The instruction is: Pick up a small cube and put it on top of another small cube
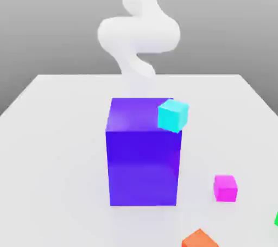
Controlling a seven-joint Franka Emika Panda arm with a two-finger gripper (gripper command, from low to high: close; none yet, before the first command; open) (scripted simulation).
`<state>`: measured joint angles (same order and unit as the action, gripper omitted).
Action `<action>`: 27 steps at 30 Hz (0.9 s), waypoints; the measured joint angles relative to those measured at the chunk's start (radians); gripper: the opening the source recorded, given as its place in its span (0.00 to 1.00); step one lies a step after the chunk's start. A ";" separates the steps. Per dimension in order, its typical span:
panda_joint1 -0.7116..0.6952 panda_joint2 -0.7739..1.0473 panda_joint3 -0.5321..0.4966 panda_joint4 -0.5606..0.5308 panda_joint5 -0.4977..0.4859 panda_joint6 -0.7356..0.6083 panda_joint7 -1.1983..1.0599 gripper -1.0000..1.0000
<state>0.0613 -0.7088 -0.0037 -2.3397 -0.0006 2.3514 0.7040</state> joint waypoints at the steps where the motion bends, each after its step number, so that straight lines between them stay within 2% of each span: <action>1: 0.026 0.040 -0.001 -0.017 0.000 0.022 -0.042 0.50; 11: 0.247 0.405 0.007 -0.176 0.015 0.228 -0.439 0.50; 21: 0.411 0.768 0.081 -0.333 -0.010 0.432 -0.805 0.50; 27: 0.444 0.986 0.056 -0.328 -0.073 0.593 -0.821 0.50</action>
<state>0.5055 0.2769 0.0521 -2.6674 -0.0734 2.9444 -0.1167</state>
